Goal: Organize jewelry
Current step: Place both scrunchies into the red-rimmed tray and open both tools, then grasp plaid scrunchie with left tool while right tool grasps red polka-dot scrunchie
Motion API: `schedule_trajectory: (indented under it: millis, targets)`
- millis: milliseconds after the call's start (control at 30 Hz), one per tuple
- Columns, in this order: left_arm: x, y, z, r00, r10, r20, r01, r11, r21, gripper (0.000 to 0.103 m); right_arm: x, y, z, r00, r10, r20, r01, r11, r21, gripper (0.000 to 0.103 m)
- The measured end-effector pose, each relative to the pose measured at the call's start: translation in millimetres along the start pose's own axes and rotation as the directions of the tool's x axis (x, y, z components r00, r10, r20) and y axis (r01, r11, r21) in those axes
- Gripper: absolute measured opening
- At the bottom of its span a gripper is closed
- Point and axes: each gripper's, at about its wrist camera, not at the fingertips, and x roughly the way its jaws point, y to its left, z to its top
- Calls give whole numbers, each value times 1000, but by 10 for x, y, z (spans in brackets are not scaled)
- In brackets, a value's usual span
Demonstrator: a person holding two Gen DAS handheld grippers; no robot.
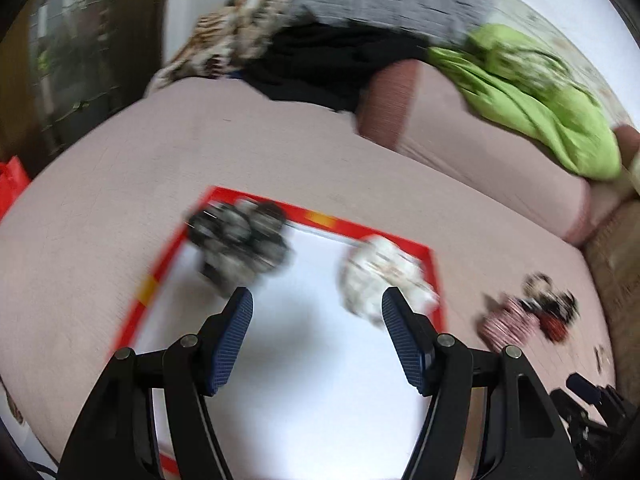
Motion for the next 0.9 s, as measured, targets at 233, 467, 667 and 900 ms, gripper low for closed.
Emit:
schedule_trajectory:
  millis: [233, 467, 667, 900]
  targets:
    - [-110, -740, -387, 988, -119, -95, 128, 987, 101, 66, -255, -968, -401, 996, -84, -13, 85, 985, 148, 61]
    - [116, -1506, -498, 977, -127, -170, 161, 966, 201, 66, -253, -1428, -405, 997, -72, 37, 61, 968, 242, 61]
    - [586, -1787, -475, 966, -115, -231, 161, 969, 190, 66, -41, -1663, -213, 997, -32, 71, 9, 952, 304, 66]
    - [1042, -1924, -364, 961, -121, -250, 166, 972, 167, 66, 418, -1831, 74, 998, 1, 62, -22, 945, 326, 67]
